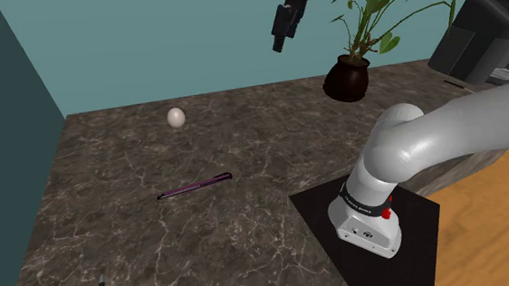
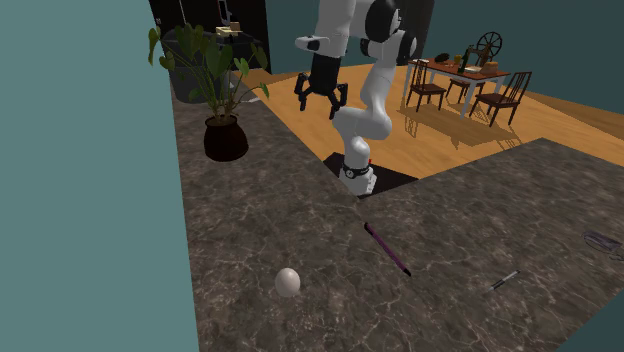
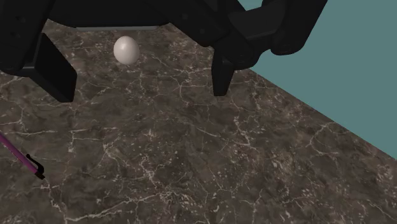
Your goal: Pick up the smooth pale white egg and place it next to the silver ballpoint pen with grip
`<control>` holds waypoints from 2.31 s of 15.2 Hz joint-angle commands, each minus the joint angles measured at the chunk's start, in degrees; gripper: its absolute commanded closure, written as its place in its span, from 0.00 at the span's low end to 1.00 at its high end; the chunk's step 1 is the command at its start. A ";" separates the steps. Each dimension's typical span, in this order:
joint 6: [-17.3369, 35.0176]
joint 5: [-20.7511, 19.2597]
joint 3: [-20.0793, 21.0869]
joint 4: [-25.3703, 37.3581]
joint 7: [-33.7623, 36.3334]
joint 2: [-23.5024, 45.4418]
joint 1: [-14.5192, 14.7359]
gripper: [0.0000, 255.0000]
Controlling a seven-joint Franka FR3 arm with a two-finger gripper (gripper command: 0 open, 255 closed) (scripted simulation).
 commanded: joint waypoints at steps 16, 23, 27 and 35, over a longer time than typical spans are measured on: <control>26.51 -5.39 16.31 -3.43 22.69 21.56 -3.79 0.00; 33.30 -17.14 24.02 3.12 38.01 37.54 -8.10 0.00; 33.71 -26.97 26.40 9.34 47.94 48.04 -8.78 0.00; 29.54 -43.01 24.19 25.45 61.90 68.25 -3.40 0.00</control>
